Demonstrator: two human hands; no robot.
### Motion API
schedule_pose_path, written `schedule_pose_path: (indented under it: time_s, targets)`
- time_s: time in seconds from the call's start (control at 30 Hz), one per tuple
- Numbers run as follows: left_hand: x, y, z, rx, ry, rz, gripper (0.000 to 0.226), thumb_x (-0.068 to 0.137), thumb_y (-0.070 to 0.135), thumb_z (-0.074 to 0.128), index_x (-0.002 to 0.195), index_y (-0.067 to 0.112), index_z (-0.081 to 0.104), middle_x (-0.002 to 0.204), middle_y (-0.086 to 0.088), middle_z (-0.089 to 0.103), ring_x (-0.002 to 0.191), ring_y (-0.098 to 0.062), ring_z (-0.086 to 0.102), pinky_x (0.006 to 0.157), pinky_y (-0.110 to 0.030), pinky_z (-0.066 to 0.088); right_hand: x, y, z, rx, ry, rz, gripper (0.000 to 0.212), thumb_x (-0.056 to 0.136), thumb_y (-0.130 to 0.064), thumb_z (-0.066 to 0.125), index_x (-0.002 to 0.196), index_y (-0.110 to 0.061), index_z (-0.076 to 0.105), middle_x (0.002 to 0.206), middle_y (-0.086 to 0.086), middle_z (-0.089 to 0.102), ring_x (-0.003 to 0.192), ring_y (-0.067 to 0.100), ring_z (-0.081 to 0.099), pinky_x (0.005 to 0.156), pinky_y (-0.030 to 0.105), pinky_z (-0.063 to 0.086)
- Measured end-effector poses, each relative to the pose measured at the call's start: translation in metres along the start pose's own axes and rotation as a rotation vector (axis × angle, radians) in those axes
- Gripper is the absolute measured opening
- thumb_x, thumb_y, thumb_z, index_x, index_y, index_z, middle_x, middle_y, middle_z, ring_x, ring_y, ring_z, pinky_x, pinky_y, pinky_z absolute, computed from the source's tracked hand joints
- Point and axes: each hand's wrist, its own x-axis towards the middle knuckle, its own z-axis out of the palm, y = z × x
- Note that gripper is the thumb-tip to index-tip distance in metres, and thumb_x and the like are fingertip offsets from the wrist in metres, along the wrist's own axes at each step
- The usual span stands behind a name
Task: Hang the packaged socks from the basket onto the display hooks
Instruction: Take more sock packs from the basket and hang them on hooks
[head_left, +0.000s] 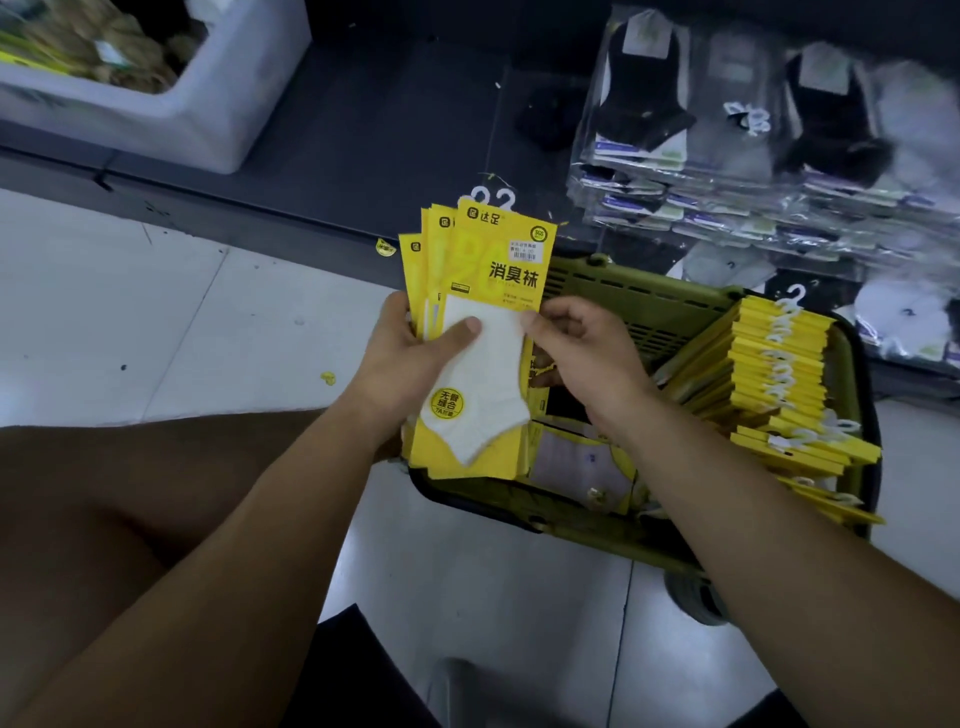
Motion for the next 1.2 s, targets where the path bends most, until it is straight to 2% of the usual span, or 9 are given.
schedule_pose_path:
  time_s: [0.07, 0.17, 0.27, 0.33, 0.4, 0.57, 0.73, 1.0, 1.2]
  targets:
    - [0.007, -0.003, -0.009, 0.000, 0.012, -0.018, 0.047, 0.094, 0.021, 0.082, 0.132, 0.017, 0.054, 0.124, -0.008, 0.076, 0.110, -0.036, 0.077, 0.094, -0.064, 0.061, 0.011, 0.017, -0.009, -0.085, 0.068, 0.031, 0.012, 0.095, -0.033, 0.065, 0.086, -0.027, 0.068, 0.069, -0.013, 0.070, 0.058, 0.002, 0.063, 0.055, 0.028, 0.056]
    - [0.016, -0.006, -0.020, -0.073, 0.018, -0.024, 0.046, 0.093, 0.022, 0.083, 0.130, 0.017, 0.056, 0.118, -0.006, 0.080, 0.105, -0.035, 0.079, 0.089, -0.065, 0.062, 0.026, 0.069, -0.023, -0.385, 0.037, 0.143, 0.015, 0.097, -0.020, 0.061, 0.084, -0.022, 0.069, 0.086, 0.000, 0.073, 0.080, 0.017, 0.068, 0.079, 0.042, 0.058]
    - [0.020, -0.012, -0.024, -0.085, 0.007, 0.000, 0.052, 0.087, 0.026, 0.086, 0.130, 0.018, 0.058, 0.119, -0.006, 0.080, 0.104, -0.035, 0.079, 0.085, -0.063, 0.063, 0.027, 0.131, -0.032, -0.706, -0.180, 0.249, 0.021, 0.100, -0.015, 0.055, 0.106, -0.003, 0.071, 0.116, 0.019, 0.068, 0.107, 0.037, 0.062, 0.095, 0.046, 0.050]
    - [0.021, -0.016, -0.026, -0.091, -0.008, 0.009, 0.053, 0.085, 0.029, 0.088, 0.129, 0.021, 0.059, 0.121, -0.007, 0.079, 0.105, -0.036, 0.079, 0.082, -0.062, 0.064, 0.022, 0.157, -0.036, -0.807, -0.289, 0.282, 0.029, 0.102, -0.017, 0.051, 0.127, -0.010, 0.065, 0.137, 0.014, 0.059, 0.122, 0.036, 0.055, 0.096, 0.031, 0.044]
    - [0.022, -0.020, -0.026, -0.102, -0.020, 0.011, 0.053, 0.085, 0.030, 0.089, 0.128, 0.023, 0.060, 0.122, -0.008, 0.078, 0.106, -0.037, 0.079, 0.081, -0.061, 0.064, 0.020, 0.171, -0.037, -0.846, -0.312, 0.270, 0.041, 0.102, -0.018, 0.051, 0.143, -0.022, 0.053, 0.151, 0.009, 0.047, 0.132, 0.035, 0.049, 0.097, 0.031, 0.044]
    - [0.026, -0.022, -0.025, -0.122, -0.014, 0.013, 0.050, 0.088, 0.028, 0.087, 0.128, 0.020, 0.059, 0.124, -0.010, 0.077, 0.108, -0.038, 0.078, 0.083, -0.062, 0.063, 0.022, 0.182, -0.034, -1.065, -0.277, 0.133, 0.048, 0.099, -0.020, 0.054, 0.146, -0.026, 0.048, 0.141, 0.010, 0.051, 0.128, 0.036, 0.044, 0.099, 0.036, 0.041]
    - [0.027, -0.022, -0.026, -0.135, -0.036, 0.000, 0.053, 0.090, 0.027, 0.085, 0.133, 0.020, 0.056, 0.129, -0.011, 0.075, 0.112, -0.042, 0.076, 0.088, -0.070, 0.059, 0.024, 0.183, -0.031, -1.060, -0.239, 0.132, 0.047, 0.097, -0.019, 0.059, 0.143, -0.024, 0.052, 0.137, 0.010, 0.052, 0.124, 0.035, 0.046, 0.095, 0.035, 0.042]
    - [0.026, -0.022, -0.026, -0.128, -0.036, -0.003, 0.051, 0.091, 0.027, 0.084, 0.133, 0.019, 0.056, 0.126, -0.010, 0.077, 0.110, -0.040, 0.077, 0.087, -0.068, 0.060, 0.029, 0.185, -0.027, -1.082, -0.255, 0.157, 0.052, 0.093, -0.025, 0.067, 0.143, -0.023, 0.053, 0.137, 0.012, 0.052, 0.123, 0.035, 0.052, 0.092, 0.033, 0.044]
    - [0.024, -0.020, -0.025, -0.129, -0.042, -0.005, 0.050, 0.093, 0.025, 0.082, 0.134, 0.018, 0.055, 0.127, -0.010, 0.076, 0.111, -0.041, 0.077, 0.088, -0.069, 0.060, 0.029, 0.178, -0.027, -1.141, -0.193, 0.128, 0.040, 0.094, -0.030, 0.064, 0.134, -0.024, 0.061, 0.128, 0.009, 0.053, 0.117, 0.032, 0.052, 0.087, 0.032, 0.044]
